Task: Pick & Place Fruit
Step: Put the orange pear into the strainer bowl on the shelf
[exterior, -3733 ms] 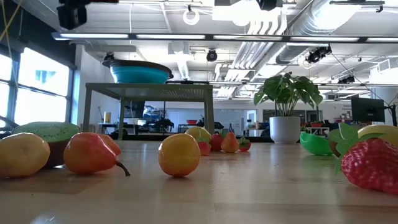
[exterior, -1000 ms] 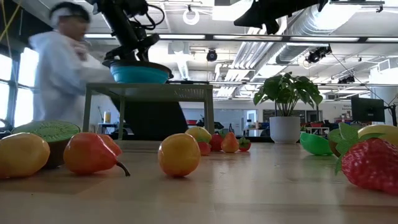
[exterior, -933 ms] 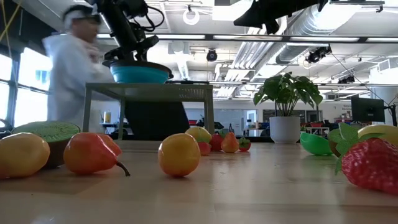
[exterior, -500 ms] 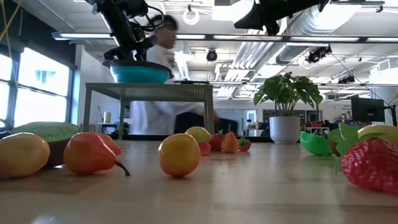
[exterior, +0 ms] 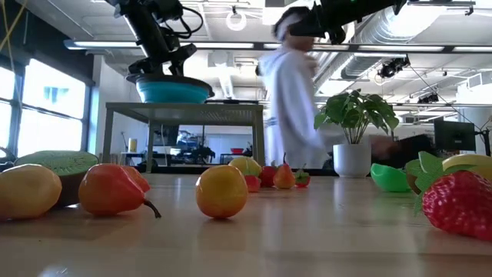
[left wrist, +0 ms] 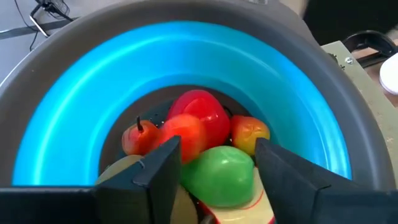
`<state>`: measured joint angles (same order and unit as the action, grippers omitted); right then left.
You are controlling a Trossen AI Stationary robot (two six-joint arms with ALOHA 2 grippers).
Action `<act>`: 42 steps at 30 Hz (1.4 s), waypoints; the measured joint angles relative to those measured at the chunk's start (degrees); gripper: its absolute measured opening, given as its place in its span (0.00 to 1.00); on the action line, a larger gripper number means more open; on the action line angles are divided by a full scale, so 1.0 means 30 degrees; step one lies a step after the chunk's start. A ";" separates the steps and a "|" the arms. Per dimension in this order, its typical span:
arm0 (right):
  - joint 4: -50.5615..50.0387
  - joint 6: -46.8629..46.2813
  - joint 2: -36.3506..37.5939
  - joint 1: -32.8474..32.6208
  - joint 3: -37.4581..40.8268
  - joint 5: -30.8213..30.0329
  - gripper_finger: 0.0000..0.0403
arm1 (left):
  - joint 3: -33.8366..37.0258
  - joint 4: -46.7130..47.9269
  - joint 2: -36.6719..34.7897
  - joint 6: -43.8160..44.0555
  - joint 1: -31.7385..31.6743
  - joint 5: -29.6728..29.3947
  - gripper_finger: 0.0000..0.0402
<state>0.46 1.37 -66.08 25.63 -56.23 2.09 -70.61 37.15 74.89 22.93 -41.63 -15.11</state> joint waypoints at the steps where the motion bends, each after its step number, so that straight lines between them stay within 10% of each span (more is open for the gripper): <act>1: 0.0003 -0.0002 0.0000 0.0000 0.0000 0.0000 0.01 | 0.0000 -0.0042 0.0000 -0.0005 0.0000 0.0000 0.52; 28: 0.0061 -0.0028 0.0000 0.0000 0.0000 0.0000 0.01 | 0.0022 -0.0284 -0.2856 0.0046 0.0142 0.5102 0.32; 42: -0.0198 -0.1588 0.0000 -0.1574 0.0000 0.0145 0.01 | 0.0535 -0.1144 -0.4622 -0.2062 0.5568 0.1751 0.32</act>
<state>-0.13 -3.40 -66.08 20.90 -56.23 2.52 -69.00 33.72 61.03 16.75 -24.92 -9.86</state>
